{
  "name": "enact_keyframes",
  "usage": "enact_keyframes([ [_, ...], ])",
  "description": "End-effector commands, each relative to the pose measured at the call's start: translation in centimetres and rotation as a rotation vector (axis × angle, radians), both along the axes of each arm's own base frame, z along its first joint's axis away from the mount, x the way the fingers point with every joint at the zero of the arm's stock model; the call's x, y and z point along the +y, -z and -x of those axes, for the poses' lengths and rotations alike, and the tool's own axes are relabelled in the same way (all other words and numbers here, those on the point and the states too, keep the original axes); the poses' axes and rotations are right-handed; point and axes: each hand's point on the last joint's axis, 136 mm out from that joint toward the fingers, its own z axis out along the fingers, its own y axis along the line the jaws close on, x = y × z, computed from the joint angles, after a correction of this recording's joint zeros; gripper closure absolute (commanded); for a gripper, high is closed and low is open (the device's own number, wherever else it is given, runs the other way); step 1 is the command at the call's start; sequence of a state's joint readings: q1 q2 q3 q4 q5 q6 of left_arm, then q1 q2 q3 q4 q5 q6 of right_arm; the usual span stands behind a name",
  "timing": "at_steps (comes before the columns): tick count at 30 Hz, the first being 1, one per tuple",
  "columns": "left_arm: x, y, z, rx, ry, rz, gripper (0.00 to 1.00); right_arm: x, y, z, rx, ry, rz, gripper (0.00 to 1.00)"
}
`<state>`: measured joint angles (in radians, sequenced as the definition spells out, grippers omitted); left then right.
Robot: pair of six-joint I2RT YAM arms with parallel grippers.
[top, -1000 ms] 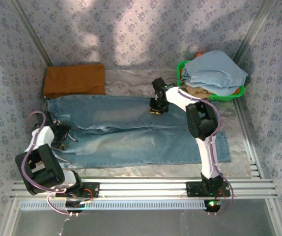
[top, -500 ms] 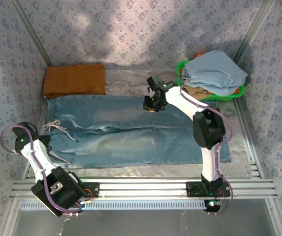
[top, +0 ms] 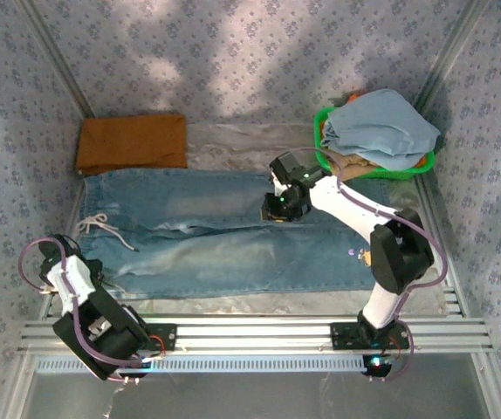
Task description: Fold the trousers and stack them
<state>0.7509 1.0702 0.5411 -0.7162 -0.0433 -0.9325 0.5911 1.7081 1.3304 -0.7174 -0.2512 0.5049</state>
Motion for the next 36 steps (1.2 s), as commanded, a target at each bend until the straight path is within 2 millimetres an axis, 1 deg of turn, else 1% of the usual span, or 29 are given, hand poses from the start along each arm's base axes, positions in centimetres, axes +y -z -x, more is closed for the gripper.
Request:
enact_keyframes([
  [1,0.2,1.7,0.6,0.041,-0.014,0.002,0.41,-1.0,-1.5,0.2,-0.034,0.026,-0.022,0.71],
  [5,-0.1,3.3,0.6,0.035,-0.020,0.020,0.45,-2.2,-1.8,0.5,-0.036,0.053,-0.016,0.71],
  [7,-0.2,3.6,0.6,0.031,-0.022,0.021,0.50,-3.2,-1.8,0.9,-0.035,0.069,-0.002,0.71],
  [10,-0.2,3.8,0.1,-0.001,-0.016,0.014,0.60,-4.9,-1.8,1.4,-0.026,0.112,0.001,0.71],
  [11,-0.2,3.8,0.1,-0.003,-0.014,0.014,0.64,-5.8,-0.9,2.2,0.003,0.131,0.013,0.71],
  [14,-0.2,3.6,-0.4,-0.031,0.001,0.008,0.78,-8.5,-0.7,3.2,0.045,0.234,0.003,0.71],
  [17,-0.2,2.9,-1.0,-0.061,0.032,0.002,0.90,-12.5,-1.0,4.6,0.086,0.415,-0.024,0.71],
  [18,-0.1,2.6,-1.1,-0.067,0.041,-0.002,0.96,-14.1,-1.1,5.2,0.092,0.484,-0.028,0.70],
  [19,-0.2,2.3,-1.3,-0.077,0.054,-0.004,1.00,-15.7,-1.3,6.1,0.100,0.551,-0.025,0.66],
  [22,-0.4,1.4,-1.9,-0.118,0.081,-0.002,1.00,-19.7,-1.3,8.5,0.122,0.753,-0.011,0.47],
  [23,-0.5,1.1,-2.1,-0.135,0.088,-0.006,1.00,-20.7,-1.3,9.2,0.119,0.807,-0.005,0.42],
  [24,-0.5,0.8,-2.3,-0.149,0.088,-0.009,1.00,-21.9,-1.1,10.0,0.120,0.866,0.009,0.38],
  [26,-0.5,-0.1,-2.9,-0.190,0.104,-0.020,1.00,-23.4,-0.4,11.4,0.132,0.959,0.024,0.35],
  [30,-0.5,-1.8,-3.7,-0.243,0.126,-0.038,1.00,-24.8,2.0,13.5,0.216,1.085,0.070,0.34],
  [32,-0.4,-2.6,-3.9,-0.253,0.140,-0.051,1.00,-25.1,3.6,14.7,0.289,1.148,0.113,0.36],
  [33,-0.3,-2.8,-3.9,-0.257,0.142,-0.056,1.00,-25.5,4.1,14.9,0.298,1.166,0.140,0.38],
  [36,-0.4,-3.2,-4.1,-0.271,0.150,-0.057,1.00,-25.3,5.8,15.9,0.373,1.217,0.164,0.39],
])
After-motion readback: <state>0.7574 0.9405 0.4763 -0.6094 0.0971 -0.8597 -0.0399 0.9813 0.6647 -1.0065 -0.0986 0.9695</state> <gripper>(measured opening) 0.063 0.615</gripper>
